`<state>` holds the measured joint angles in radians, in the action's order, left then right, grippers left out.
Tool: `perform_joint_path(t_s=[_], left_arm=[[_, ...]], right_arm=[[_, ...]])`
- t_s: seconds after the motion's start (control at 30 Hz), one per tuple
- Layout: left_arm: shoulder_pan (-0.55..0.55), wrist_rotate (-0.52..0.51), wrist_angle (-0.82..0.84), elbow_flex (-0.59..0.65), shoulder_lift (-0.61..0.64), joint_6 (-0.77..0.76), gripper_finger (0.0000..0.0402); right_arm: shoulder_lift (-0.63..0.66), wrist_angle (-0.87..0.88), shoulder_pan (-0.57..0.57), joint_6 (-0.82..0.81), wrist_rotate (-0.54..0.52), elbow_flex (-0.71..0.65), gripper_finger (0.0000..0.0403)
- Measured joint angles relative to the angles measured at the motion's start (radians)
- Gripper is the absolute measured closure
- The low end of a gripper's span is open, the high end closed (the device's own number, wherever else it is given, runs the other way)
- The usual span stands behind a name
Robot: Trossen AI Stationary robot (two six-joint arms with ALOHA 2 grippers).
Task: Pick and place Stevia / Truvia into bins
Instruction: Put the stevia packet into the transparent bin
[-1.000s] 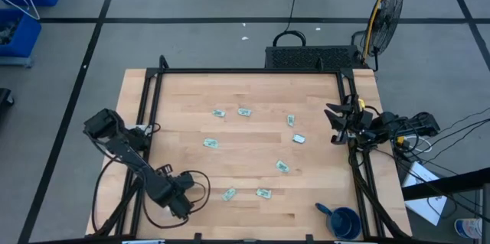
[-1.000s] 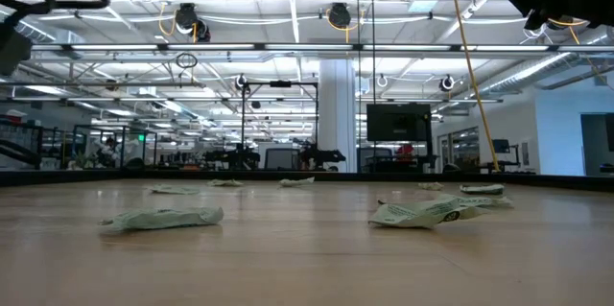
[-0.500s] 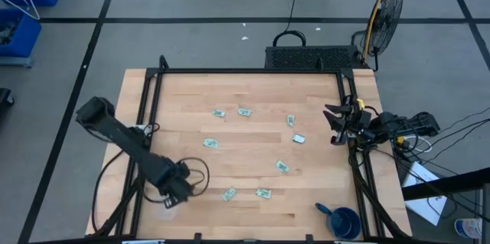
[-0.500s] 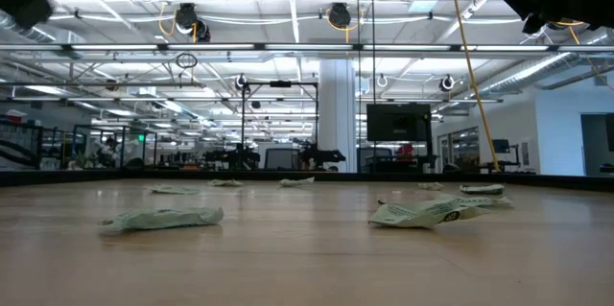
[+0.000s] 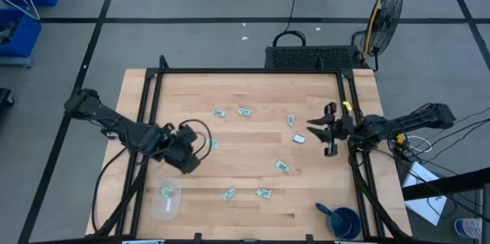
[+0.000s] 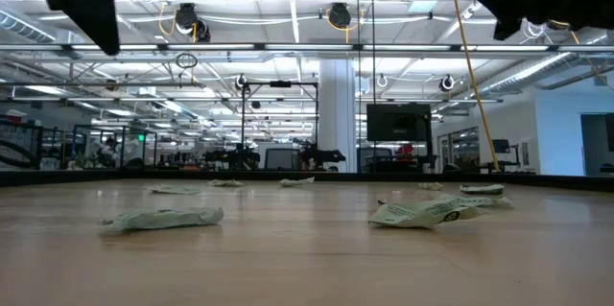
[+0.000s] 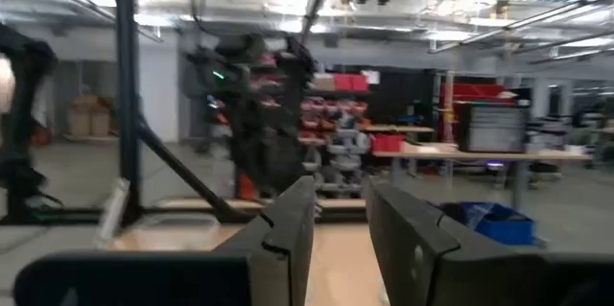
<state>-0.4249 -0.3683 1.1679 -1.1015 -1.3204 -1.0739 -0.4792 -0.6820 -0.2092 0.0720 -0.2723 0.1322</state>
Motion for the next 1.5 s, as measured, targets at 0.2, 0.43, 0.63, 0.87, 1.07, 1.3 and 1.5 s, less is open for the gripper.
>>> perform_joint_path(t_s=[0.2,0.43,0.63,0.87,1.07,1.3,1.5], left_arm=[[0.147,0.008,-0.097,0.019,-0.042,0.085,0.0355],[0.303,0.145,-0.189,0.019,-0.103,0.28,0.0354],[0.374,0.244,-0.202,0.019,-0.183,0.446,0.0351],[0.392,0.274,-0.193,0.021,-0.294,0.576,0.0283],[0.395,0.186,-0.172,0.021,-0.36,0.522,0.0242],[0.454,0.188,-0.176,0.044,-0.39,0.549,0.0257],[0.497,0.266,-0.256,0.155,-0.386,0.557,0.0277]], right_arm=[[-0.395,-0.091,0.0,-0.034,0.015,0.094,0.0312],[-0.734,0.125,0.006,-0.054,0.062,0.315,0.0312],[-0.883,0.376,0.024,-0.054,0.061,0.46,0.0312],[-0.92,0.358,0.061,-0.032,0.062,0.463,0.0309],[-0.92,0.358,0.089,-0.027,0.064,0.463,0.0284],[-0.92,0.359,0.102,-0.026,0.064,0.45,0.0265],[-0.92,0.358,0.101,-0.025,0.064,0.45,0.0265]])
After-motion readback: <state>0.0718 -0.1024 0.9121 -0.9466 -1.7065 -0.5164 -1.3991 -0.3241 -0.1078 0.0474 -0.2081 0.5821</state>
